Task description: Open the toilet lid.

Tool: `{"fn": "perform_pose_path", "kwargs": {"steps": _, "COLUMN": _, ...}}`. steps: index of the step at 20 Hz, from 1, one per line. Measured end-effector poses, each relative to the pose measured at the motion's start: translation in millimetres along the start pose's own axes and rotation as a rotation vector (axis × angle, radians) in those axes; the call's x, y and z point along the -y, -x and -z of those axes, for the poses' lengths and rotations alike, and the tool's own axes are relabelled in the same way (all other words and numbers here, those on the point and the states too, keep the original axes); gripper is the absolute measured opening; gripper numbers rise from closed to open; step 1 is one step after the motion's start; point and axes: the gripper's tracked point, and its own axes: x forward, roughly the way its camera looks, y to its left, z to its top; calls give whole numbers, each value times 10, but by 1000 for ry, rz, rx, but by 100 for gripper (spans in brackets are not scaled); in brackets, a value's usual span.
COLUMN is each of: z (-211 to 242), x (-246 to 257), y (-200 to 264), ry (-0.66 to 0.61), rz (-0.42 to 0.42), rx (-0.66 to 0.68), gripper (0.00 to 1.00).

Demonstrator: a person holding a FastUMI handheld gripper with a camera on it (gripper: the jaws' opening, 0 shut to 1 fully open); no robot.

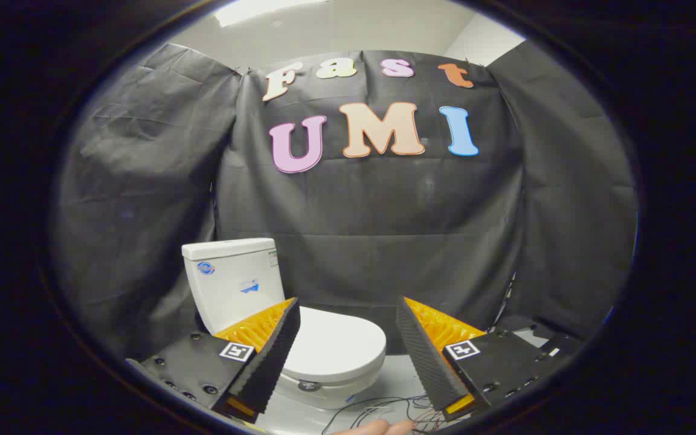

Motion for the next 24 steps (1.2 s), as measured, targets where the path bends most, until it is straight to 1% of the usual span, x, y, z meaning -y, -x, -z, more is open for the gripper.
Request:
{"fn": "perform_pose_path", "kwargs": {"steps": 3, "z": -20, "x": -17, "y": -146, "ry": -11, "rz": -8, "rx": 15, "gripper": 99}}
{"fn": "perform_pose_path", "kwargs": {"steps": 5, "z": -62, "x": -80, "y": -297, "ry": 12, "rz": -22, "rx": 38, "gripper": 98}}
{"fn": "perform_pose_path", "kwargs": {"steps": 6, "z": -66, "x": -116, "y": -360, "ry": 3, "rz": -29, "rx": 47, "gripper": 98}}
{"fn": "perform_pose_path", "kwargs": {"steps": 8, "z": -26, "x": -262, "y": -497, "ry": -55, "rz": -61, "rx": 54, "gripper": 98}}
{"fn": "perform_pose_path", "kwargs": {"steps": 10, "z": 120, "x": -410, "y": -576, "ry": -70, "rz": -81, "rx": 22, "gripper": 98}}
{"fn": "perform_pose_path", "kwargs": {"steps": 13, "z": 298, "x": -549, "y": -652, "ry": -64, "rz": -84, "rx": -30, "gripper": 98}}
{"fn": "perform_pose_path", "kwargs": {"steps": 18, "z": 343, "x": -660, "y": -765, "ry": -149, "rz": -49, "rx": -10, "gripper": 98}}
{"fn": "perform_pose_path", "kwargs": {"steps": 22, "z": 565, "x": -727, "y": -844, "ry": -193, "rz": -17, "rx": -41, "gripper": 97}}
{"fn": "perform_pose_path", "kwargs": {"steps": 24, "z": 753, "x": -777, "y": -885, "ry": -218, "rz": -7, "rx": -87, "gripper": 97}}
